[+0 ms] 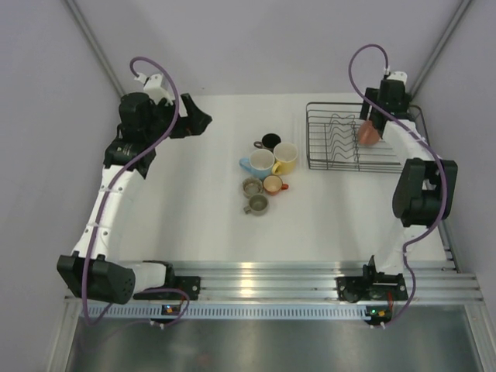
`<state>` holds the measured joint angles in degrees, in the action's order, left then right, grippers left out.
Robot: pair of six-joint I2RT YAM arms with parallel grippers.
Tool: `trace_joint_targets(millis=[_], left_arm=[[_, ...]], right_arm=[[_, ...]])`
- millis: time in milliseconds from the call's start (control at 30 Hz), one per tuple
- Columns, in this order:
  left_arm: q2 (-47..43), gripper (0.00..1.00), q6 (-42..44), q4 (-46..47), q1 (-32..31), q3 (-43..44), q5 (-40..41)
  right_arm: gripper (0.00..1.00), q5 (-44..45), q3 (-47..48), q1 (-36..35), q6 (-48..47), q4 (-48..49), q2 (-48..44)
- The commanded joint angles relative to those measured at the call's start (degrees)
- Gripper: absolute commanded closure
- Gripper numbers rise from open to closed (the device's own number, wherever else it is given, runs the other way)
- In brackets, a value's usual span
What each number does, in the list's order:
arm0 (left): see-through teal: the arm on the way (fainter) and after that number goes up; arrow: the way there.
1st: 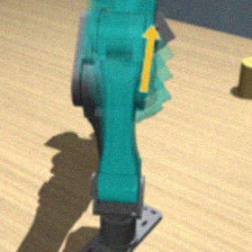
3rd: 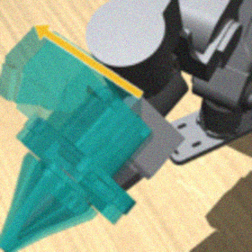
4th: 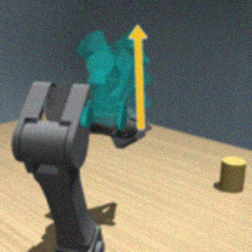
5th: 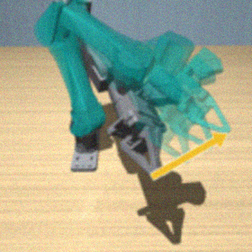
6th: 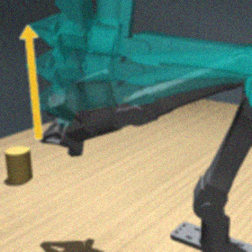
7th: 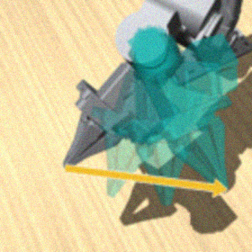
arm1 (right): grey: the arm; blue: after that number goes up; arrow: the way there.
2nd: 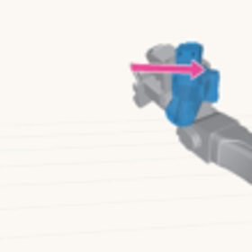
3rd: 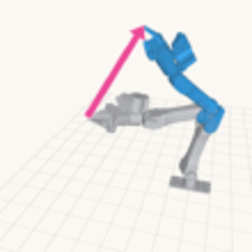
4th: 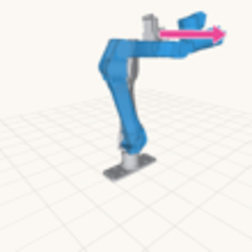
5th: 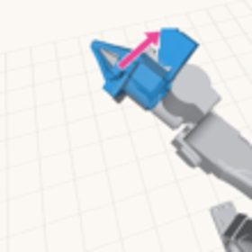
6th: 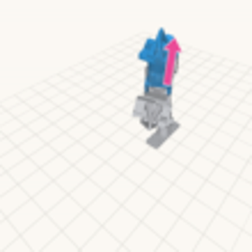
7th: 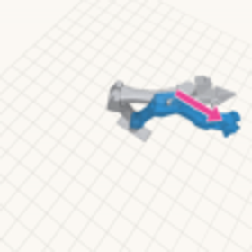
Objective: Load the cups into the dish rack
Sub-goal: Place the cup upside down on the dish rack, then grab a cup with the left arm
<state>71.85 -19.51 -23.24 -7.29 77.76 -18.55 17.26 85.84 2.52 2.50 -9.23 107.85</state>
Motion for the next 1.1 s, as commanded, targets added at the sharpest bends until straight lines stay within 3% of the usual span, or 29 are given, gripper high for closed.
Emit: trace_joint_targets(millis=[0, 267, 433, 767, 1067], left_arm=[[-1.7, 0.04, 1.9, 0.0, 0.3, -1.1, -1.1], [0.3, 0.04, 6.7, -2.9, -3.3, -1.0, 3.9], [8.0, 0.04, 11.0, -2.9, -11.6, 3.6, 10.9], [24.2, 0.05, 16.4, -4.4, -15.6, 13.8, 7.9], [32.0, 0.06, 18.6, -4.4, -18.5, 17.0, 5.8]], right_arm=[[0.17, 1.9, 0.7, 1.2, -0.7, 1.0, -8.8], [0.15, -2.0, 2.0, 1.3, 2.4, -6.8, -22.1], [0.09, -7.0, 0.3, 1.3, 4.2, -10.4, -30.0], [0.02, -8.3, -7.3, 1.3, 4.8, -16.6, -40.7], [0.01, -8.4, -12.5, 1.3, 6.3, -18.5, -45.4]])
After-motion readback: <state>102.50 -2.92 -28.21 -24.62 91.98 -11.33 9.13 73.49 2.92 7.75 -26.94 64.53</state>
